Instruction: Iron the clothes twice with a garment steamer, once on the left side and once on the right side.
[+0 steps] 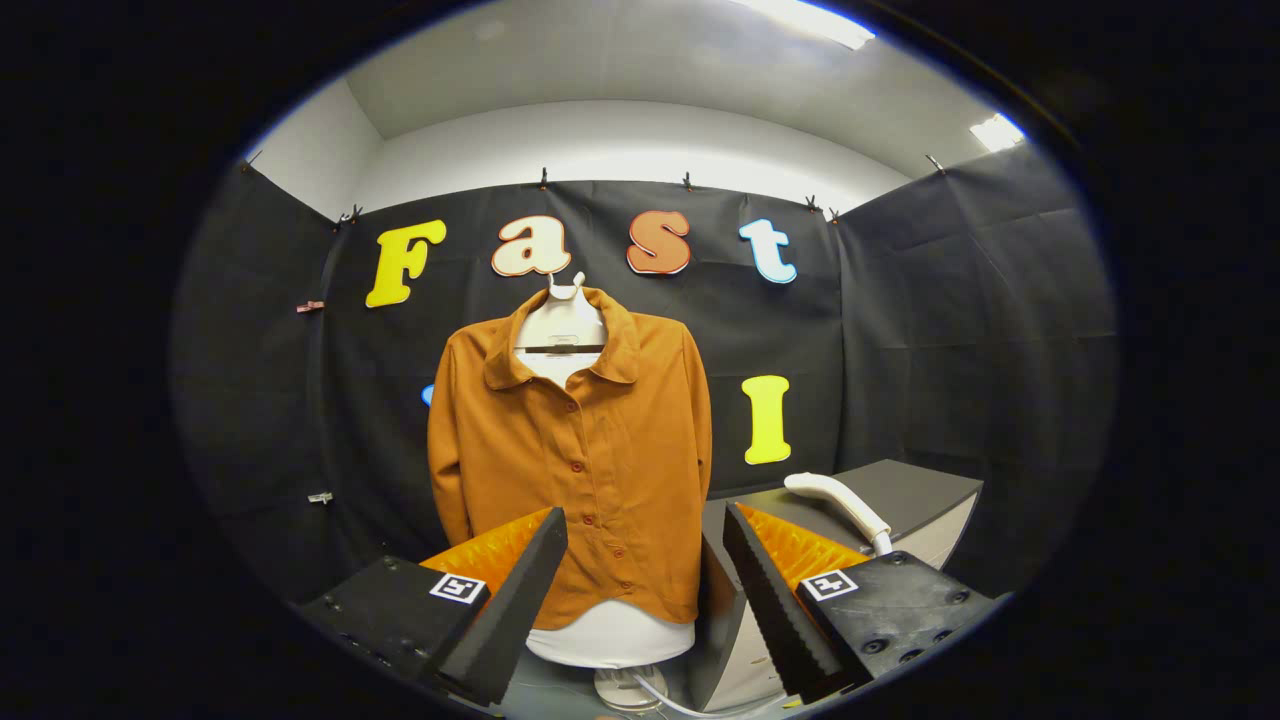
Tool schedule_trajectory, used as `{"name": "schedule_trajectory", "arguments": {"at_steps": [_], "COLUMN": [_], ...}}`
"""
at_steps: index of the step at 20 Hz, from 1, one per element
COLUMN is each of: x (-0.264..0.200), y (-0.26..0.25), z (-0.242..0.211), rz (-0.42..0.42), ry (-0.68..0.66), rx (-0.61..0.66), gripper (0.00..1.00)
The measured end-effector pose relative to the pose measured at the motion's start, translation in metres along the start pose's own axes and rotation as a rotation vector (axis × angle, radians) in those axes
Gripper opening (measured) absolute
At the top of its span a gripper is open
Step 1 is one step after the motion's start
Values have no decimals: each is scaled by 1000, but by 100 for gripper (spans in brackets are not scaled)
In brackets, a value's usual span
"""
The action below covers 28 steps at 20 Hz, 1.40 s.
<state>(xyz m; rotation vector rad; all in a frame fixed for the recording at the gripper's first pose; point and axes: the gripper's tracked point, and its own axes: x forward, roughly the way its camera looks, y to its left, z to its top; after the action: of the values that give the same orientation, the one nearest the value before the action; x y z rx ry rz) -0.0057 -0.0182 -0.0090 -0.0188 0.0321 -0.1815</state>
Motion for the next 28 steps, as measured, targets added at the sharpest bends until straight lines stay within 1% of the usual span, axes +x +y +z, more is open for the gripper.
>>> {"name": "schedule_trajectory", "arguments": {"at_steps": [4,7,12,19,23,28], "x": [23,50,104,169,203,236], "y": [-26,-50,-109,-189,-225,-267], "z": [-5,-2,3,-4,-23,-61], "rz": [-38,-50,-81,-108,-113,-134], "ry": [14,5,4,51,112,227], "rx": [4,13,1,4,12,38], "gripper": [98,98,99,98,98,98]}}
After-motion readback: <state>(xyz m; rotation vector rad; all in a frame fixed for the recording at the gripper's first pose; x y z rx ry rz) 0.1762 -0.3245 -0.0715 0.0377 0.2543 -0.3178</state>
